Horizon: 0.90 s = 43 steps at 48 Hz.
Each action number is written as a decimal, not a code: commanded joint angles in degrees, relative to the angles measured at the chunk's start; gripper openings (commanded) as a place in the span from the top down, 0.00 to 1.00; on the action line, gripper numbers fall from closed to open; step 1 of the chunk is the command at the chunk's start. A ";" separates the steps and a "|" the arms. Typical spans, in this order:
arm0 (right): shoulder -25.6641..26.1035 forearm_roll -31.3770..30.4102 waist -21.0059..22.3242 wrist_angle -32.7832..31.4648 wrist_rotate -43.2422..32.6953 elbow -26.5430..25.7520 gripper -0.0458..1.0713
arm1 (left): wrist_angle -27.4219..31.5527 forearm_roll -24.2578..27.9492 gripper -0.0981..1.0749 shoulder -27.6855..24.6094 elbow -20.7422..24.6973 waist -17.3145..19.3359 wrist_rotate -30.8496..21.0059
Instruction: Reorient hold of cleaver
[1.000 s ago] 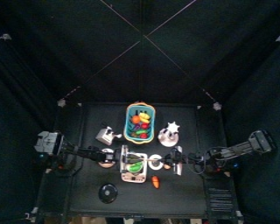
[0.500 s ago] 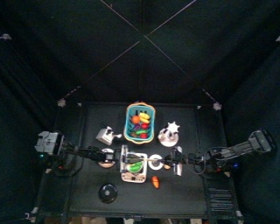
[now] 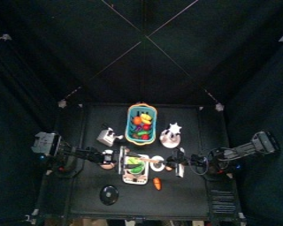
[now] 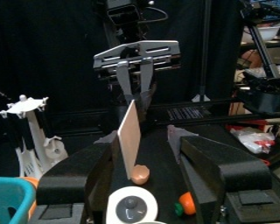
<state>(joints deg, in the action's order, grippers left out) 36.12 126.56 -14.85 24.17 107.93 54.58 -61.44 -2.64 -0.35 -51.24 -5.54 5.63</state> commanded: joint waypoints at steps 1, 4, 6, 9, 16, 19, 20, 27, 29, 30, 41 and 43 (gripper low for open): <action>0.53 1.14 -0.88 0.00 0.09 -0.53 0.47 | -0.44 -0.18 0.18 1.67 -0.09 -0.26 0.00; 0.53 1.58 -2.02 0.00 0.09 -0.35 0.47 | -0.35 -0.44 0.18 2.02 -0.44 -0.44 -0.09; 0.53 1.67 -2.81 0.00 0.18 -0.18 0.47 | -0.35 -0.70 0.18 2.29 -0.62 -0.44 -0.09; 0.44 1.76 -4.04 0.09 0.09 -0.09 0.47 | 0.09 -1.05 0.18 2.72 -0.88 -0.53 -0.26; 0.26 2.29 -5.80 0.88 0.09 0.00 0.47 | 4.83 -2.29 0.18 3.78 -0.35 -0.97 -0.70; 0.18 3.25 -6.06 1.93 0.09 0.09 0.47 | 9.14 -3.25 0.18 4.57 0.18 -0.97 -1.23; 0.09 3.60 -6.15 2.29 0.09 0.09 0.47 | 10.46 -3.43 0.18 4.83 0.35 -0.97 -1.32; 0.00 4.13 -6.86 4.13 0.18 0.35 0.47 | 19.51 -3.87 0.18 6.42 1.58 -0.97 -1.76; 0.00 4.04 -7.03 4.31 0.18 0.53 0.47 | 20.39 -3.87 0.18 6.59 1.85 -0.97 -1.76; 0.00 4.04 -7.12 4.39 0.18 0.53 0.47 | 20.57 -3.87 0.18 6.59 1.93 -0.97 -1.76; -0.09 4.75 -9.76 4.39 0.00 1.05 0.47 | 20.74 -3.87 0.18 4.75 2.55 -3.52 -2.11; -0.26 5.10 -10.63 4.39 0.00 1.05 0.47 | 20.57 -3.87 0.18 4.13 2.99 -4.39 -2.02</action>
<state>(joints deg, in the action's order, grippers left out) 35.77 131.13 -23.82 28.65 107.93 56.25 -40.52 -6.50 4.39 -50.27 -8.26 3.60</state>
